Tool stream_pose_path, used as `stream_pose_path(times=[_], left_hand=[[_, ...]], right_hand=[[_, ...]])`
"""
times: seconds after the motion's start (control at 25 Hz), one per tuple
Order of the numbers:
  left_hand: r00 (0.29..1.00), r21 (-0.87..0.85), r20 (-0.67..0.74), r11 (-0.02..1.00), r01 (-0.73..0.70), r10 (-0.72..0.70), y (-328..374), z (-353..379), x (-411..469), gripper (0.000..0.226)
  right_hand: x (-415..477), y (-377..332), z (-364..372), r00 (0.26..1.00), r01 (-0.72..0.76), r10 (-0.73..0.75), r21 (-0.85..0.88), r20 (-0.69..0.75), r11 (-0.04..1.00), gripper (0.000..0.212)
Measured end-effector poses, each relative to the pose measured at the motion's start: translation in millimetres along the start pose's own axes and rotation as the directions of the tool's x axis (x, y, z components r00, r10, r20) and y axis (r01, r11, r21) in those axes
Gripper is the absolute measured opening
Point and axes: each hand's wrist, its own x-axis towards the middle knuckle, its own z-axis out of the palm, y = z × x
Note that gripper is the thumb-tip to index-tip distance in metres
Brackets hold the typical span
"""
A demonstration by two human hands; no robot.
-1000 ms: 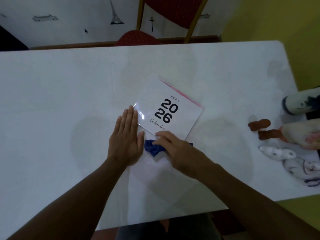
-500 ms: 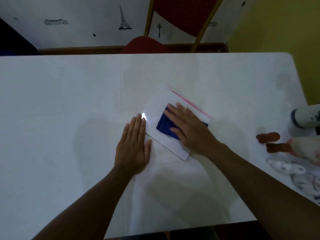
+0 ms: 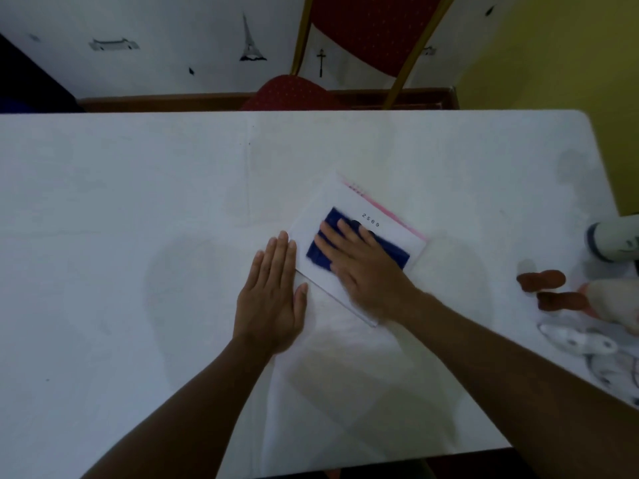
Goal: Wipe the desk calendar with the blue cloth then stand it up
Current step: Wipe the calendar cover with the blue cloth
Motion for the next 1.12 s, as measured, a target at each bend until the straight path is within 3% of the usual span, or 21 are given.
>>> stream_pose_path(times=[0.2, 0.4, 0.6, 0.88, 1.0, 1.12], left_hand=[[1.000, 0.004, 0.012, 1.000, 0.012, -0.012, 1, -1, 1, 0.071], [1.000, -0.009, -0.005, 1.000, 0.007, -0.007, 2, -2, 1, 0.072], [1.000, 0.004, -0.007, 1.000, 0.004, -0.004, 2, -3, 0, 0.071], [1.000, 0.017, 0.019, 1.000, 0.019, -0.020, 3, -3, 0, 0.070], [1.000, 0.020, 0.020, 1.000, 0.008, -0.009, 2, -3, 1, 0.071], [1.000, 0.015, 0.017, 1.000, 0.008, -0.009, 2, -1, -1, 0.071]], right_hand=[[-69, 10, -2, 0.978, 0.159, -0.164, 0.047, 0.132, 0.986, 0.054], [-22, 34, -22, 0.997, -0.013, 0.011, 0.031, 0.080, 0.999, 0.057], [31, 6, -12, 0.989, -0.151, 0.150, 0.047, 0.012, 0.987, 0.056], [-49, -10, 8, 0.998, 0.003, -0.010, 0.109, 0.066, 0.994, 0.057], [-36, 7, -3, 0.994, 0.028, -0.041, 0.134, 0.097, 0.991, 0.056], [13, 17, -10, 0.998, -0.041, 0.037, 0.085, 0.052, 0.996, 0.056]])
